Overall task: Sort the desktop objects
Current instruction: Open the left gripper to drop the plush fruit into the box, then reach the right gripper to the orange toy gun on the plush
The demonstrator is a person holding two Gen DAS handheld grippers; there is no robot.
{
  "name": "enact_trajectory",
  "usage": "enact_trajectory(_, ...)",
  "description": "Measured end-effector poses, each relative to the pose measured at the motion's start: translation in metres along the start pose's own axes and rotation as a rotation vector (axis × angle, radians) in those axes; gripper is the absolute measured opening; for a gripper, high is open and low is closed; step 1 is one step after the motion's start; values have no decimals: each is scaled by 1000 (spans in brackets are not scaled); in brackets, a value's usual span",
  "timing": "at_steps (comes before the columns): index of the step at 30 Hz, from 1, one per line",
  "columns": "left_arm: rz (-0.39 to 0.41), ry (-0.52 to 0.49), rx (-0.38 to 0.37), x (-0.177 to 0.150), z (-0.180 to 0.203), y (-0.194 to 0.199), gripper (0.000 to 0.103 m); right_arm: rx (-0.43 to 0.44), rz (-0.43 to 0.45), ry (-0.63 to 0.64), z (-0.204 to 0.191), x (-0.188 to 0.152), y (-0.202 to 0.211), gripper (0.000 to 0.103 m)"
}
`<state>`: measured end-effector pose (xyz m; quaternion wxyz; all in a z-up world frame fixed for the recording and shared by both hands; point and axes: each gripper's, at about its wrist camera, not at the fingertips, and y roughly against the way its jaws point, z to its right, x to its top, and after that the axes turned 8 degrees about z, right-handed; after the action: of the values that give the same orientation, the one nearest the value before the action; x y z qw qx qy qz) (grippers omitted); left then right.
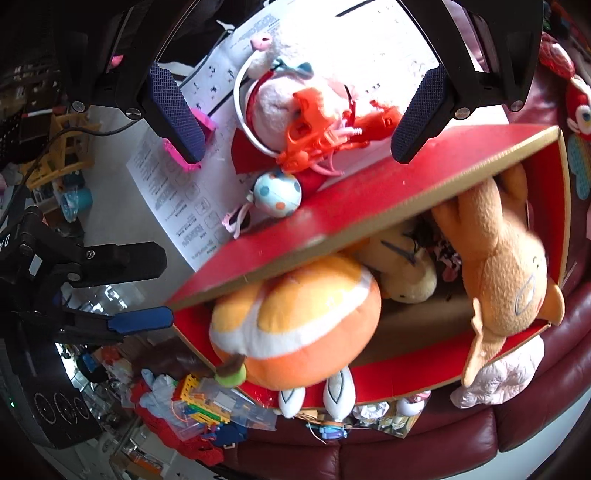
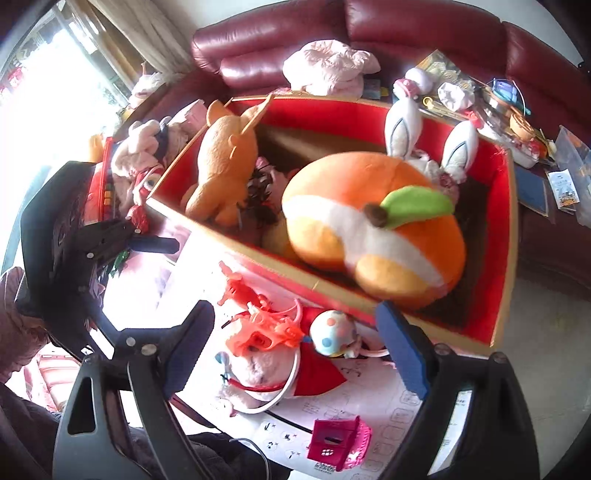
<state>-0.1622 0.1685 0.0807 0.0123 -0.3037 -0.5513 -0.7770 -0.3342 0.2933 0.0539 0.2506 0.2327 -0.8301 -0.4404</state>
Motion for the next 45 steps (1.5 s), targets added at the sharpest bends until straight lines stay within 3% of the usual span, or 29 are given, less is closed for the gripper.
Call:
enact_trajectory(3, -54, 0, 24, -32, -2, -13, 101, 7, -62, -17, -9, -27, -19, 83)
enact_trajectory(6, -104, 50, 35, -57, -11, -31, 101, -3, -132, -64, -10, -57, -40, 70)
enact_trajectory(12, -149, 102, 57, -83, -18, -64, 101, -30, -250, -156, -5, -111, -75, 67)
enact_trajectory(17, -145, 126, 75, -83, -21, -88, 101, -51, -284, -211, 3, -131, -90, 65)
enact_trajectory(25, -180, 166, 69, -89, -23, -131, 101, -95, -318, -262, 17, -136, -114, 57)
enact_trajectory(27, -178, 174, 61, -93, -26, -135, 91, -78, -322, -261, 17, -134, -118, 57)
enact_trajectory(29, -215, 185, 34, -99, -31, -141, 62, -61, -324, -261, 17, -131, -122, 57)
enact_trajectory(33, -211, 209, 0, -103, -36, -138, 60, -31, -322, -269, 18, -122, -131, 57)
enact_trajectory(35, -214, 201, -27, -103, -34, -136, 50, -26, -323, -260, 17, -117, -137, 57)
enact_trajectory(39, -216, 202, -34, -103, -35, -133, 50, -14, -329, -206, 11, -105, -151, 57)
enact_trajectory(45, -153, 219, -75, -89, -35, -114, 50, -10, -312, -164, 12, -89, -169, 57)
